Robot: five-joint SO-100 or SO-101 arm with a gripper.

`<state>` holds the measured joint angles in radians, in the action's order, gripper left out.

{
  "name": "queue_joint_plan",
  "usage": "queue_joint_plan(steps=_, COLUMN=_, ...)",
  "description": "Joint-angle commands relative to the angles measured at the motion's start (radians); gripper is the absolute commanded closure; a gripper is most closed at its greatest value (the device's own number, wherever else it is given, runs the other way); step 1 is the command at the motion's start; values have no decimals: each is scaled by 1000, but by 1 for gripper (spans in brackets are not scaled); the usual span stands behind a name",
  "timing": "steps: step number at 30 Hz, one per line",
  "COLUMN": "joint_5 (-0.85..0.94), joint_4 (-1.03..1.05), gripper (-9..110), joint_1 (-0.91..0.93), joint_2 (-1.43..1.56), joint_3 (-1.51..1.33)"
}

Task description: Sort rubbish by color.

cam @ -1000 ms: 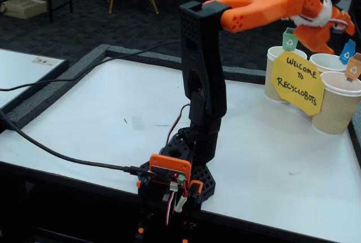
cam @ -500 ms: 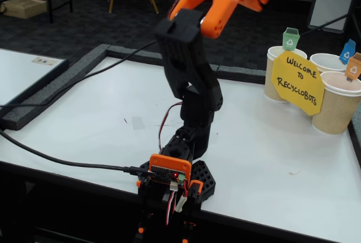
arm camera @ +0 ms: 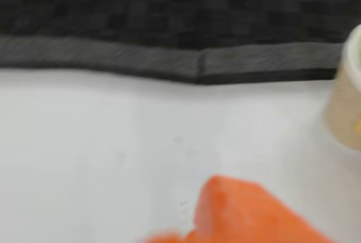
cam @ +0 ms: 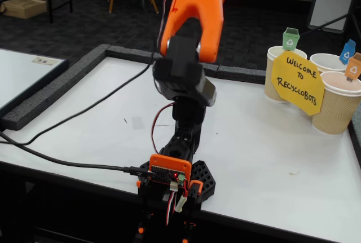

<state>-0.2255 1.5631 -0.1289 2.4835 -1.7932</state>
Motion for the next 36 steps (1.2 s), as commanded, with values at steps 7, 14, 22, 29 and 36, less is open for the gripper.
queue_joint_plan(steps=7, joint_5=17, joint_4=106, gripper=101, joint_1=-353, joint_2=84, joint_3=28)
queue_joint_plan(steps=14, joint_5=17, joint_4=166, gripper=101, joint_1=-554, joint_2=91, joint_3=28)
queue_joint_plan(steps=22, joint_5=18, joint_4=178, gripper=101, joint_1=-703, joint_2=150, joint_3=-26)
queue_joint_plan(steps=29, joint_5=14, joint_4=178, gripper=101, joint_1=-954, joint_2=183, joint_3=-35)
queue_joint_plan(steps=36, joint_5=9, joint_4=178, gripper=101, joint_1=-1183, joint_2=175, joint_3=-37)
